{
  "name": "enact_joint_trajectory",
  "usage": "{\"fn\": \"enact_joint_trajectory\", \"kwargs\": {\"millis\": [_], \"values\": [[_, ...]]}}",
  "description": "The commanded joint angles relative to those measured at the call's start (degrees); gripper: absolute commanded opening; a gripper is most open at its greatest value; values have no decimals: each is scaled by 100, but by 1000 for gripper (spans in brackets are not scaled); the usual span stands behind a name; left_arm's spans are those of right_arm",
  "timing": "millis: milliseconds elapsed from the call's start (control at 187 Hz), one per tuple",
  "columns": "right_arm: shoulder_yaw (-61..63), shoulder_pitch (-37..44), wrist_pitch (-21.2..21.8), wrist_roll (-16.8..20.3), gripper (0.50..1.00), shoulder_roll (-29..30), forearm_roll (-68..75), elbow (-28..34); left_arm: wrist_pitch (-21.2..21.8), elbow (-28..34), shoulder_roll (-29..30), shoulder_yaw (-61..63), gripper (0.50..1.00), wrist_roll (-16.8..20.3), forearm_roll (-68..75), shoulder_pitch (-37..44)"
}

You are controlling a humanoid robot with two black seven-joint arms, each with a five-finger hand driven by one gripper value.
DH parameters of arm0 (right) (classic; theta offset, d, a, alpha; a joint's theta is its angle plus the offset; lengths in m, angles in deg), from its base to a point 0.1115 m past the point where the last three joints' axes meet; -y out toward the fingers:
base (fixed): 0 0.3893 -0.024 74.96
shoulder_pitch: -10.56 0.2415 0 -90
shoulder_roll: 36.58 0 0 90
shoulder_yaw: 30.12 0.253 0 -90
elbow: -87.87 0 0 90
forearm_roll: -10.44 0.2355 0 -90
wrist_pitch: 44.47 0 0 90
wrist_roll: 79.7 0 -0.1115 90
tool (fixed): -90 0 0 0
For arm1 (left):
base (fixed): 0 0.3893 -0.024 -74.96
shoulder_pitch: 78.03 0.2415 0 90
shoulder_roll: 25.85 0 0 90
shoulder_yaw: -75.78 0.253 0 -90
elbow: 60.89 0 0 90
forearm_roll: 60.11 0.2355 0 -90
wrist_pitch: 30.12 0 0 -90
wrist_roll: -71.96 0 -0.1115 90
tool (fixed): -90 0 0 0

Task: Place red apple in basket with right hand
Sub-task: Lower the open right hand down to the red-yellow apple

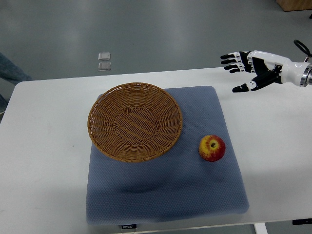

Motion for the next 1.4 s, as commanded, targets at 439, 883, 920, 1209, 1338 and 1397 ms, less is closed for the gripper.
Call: {"fn": "enact_joint_trajectory", "kwargs": {"millis": [439,883,920,1209,1338,1397], "values": [[-177,-78,49,-4,913,-804,-1657,1795,-1,0,0,0,1000,-4,4,3],[-968,-96,-74,-4,913,-365,-2773,1874,-1,-9,0,0,1000,-4,4,3],[-977,-96,-82,-4,913,-321,-2808,1865,-1,-9,0,0,1000,4,4,3],[-1179,-87,-152,14,911,-101,-2949,1734,-1,-9,0,0,1000,-4,4,12],[-1241,-96,-249,14,911,22,-3028,1628,-1,-9,0,0,1000,4,4,12],[-1285,-96,-258,14,911,48,-3028,1593,-1,-9,0,0,1000,-4,4,12]]}}
